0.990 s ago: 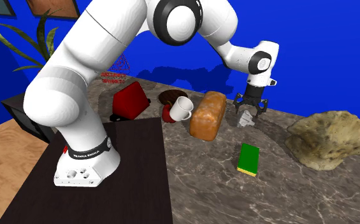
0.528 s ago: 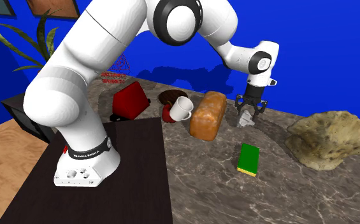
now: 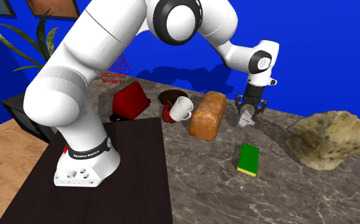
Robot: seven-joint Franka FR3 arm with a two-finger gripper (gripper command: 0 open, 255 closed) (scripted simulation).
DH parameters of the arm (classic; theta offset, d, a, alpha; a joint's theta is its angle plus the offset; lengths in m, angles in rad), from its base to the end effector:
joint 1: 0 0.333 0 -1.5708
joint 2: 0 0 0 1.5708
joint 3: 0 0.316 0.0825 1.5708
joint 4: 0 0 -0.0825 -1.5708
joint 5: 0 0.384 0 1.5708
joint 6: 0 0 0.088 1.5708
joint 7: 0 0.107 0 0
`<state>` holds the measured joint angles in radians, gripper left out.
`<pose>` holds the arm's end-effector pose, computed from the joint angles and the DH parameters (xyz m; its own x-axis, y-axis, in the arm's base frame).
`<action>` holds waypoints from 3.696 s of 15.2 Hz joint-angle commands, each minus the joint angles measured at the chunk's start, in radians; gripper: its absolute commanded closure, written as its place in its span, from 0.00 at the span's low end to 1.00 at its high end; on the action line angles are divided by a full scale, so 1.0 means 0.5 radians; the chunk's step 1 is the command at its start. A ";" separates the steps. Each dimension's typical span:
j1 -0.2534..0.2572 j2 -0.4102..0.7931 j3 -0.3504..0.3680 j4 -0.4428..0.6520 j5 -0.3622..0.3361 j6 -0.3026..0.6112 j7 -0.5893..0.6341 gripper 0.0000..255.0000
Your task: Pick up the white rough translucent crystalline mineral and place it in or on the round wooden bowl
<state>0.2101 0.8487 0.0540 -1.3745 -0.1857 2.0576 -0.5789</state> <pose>0.6962 0.1703 0.1933 0.5870 0.7850 -0.1982 0.8006 -0.5992 -0.0019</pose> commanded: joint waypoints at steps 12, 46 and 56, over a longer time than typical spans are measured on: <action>-0.005 -0.197 0.012 0.011 0.019 -0.207 -0.031 1.00; 0.541 -1.124 0.350 -1.106 0.137 -0.098 0.834 1.00; 0.780 -1.167 0.514 -1.171 0.190 -0.093 1.213 1.00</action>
<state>0.5937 0.2645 0.3071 -1.9552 -0.0914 2.0056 0.0156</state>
